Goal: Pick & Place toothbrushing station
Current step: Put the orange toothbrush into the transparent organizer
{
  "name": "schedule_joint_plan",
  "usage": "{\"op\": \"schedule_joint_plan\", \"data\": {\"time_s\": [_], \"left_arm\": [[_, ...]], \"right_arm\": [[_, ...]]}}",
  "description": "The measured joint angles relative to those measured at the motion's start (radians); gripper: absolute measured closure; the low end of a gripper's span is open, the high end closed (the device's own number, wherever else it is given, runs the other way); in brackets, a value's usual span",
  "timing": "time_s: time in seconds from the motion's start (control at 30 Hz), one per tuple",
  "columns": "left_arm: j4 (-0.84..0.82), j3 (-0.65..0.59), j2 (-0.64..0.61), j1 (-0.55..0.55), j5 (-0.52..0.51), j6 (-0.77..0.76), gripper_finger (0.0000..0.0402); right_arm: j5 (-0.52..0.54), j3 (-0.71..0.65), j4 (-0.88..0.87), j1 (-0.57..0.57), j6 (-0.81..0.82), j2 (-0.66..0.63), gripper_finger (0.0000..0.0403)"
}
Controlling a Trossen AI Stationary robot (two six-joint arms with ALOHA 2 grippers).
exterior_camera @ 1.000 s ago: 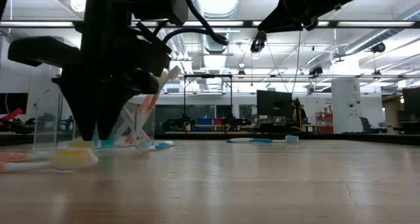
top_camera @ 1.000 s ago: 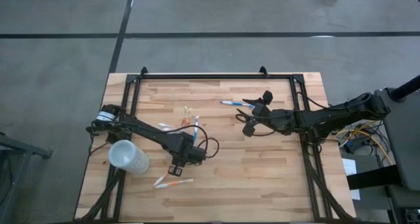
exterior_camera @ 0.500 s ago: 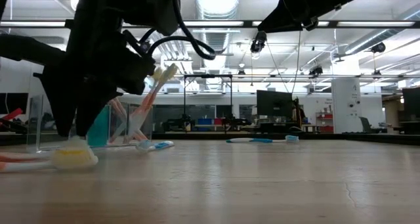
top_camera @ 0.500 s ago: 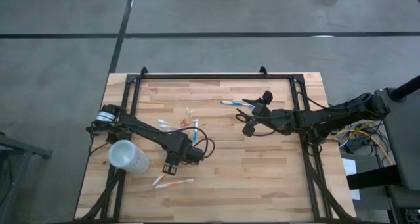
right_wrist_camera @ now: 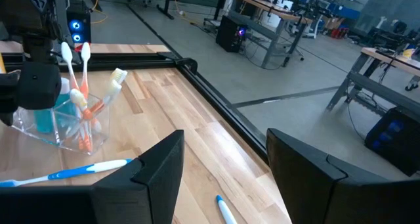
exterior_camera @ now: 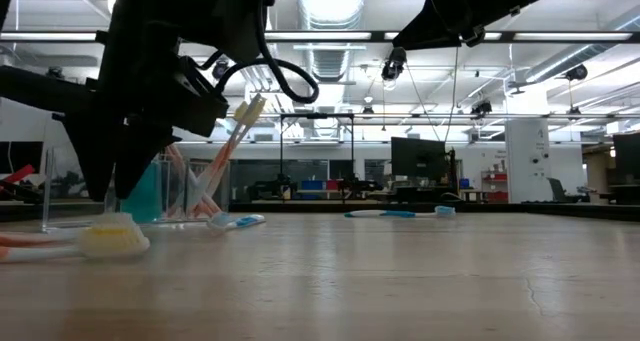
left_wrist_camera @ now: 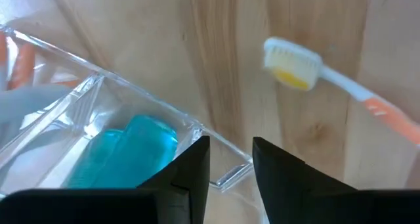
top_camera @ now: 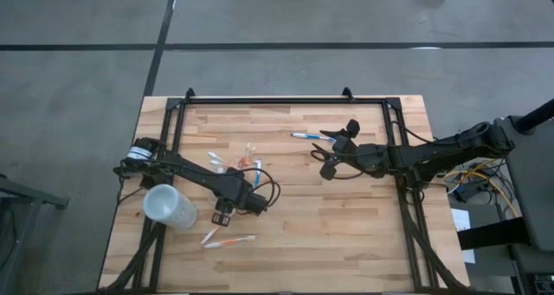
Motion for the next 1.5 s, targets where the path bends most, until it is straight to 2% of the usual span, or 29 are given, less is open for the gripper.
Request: {"op": "schedule_joint_plan", "data": {"time_s": [0.17,0.3,0.53,0.77,1.1,1.5], "left_arm": [[0.056,0.022,0.000,-0.011,0.072,-0.006,0.0282],[0.096,0.045,0.000,-0.013,0.120,-0.103,0.0282],[0.129,0.045,-0.001,-0.012,0.118,-0.246,0.0282],[0.179,-0.006,0.001,-0.012,0.105,-0.322,0.0282],[0.256,-0.086,0.001,-0.012,0.083,-0.344,0.0282],[0.278,-0.097,0.001,-0.013,0.083,-0.345,0.0282]], "right_arm": [[0.000,0.000,0.000,0.000,0.000,0.000,0.0193],[0.000,0.000,0.000,0.000,0.000,0.000,0.0193],[0.000,0.000,0.000,0.000,0.000,0.000,0.0193],[0.000,0.000,0.000,0.000,0.000,0.000,0.0193],[0.000,0.000,0.000,0.000,0.000,0.000,0.0193],[0.000,0.000,0.000,0.000,0.000,0.000,0.0193]]}}
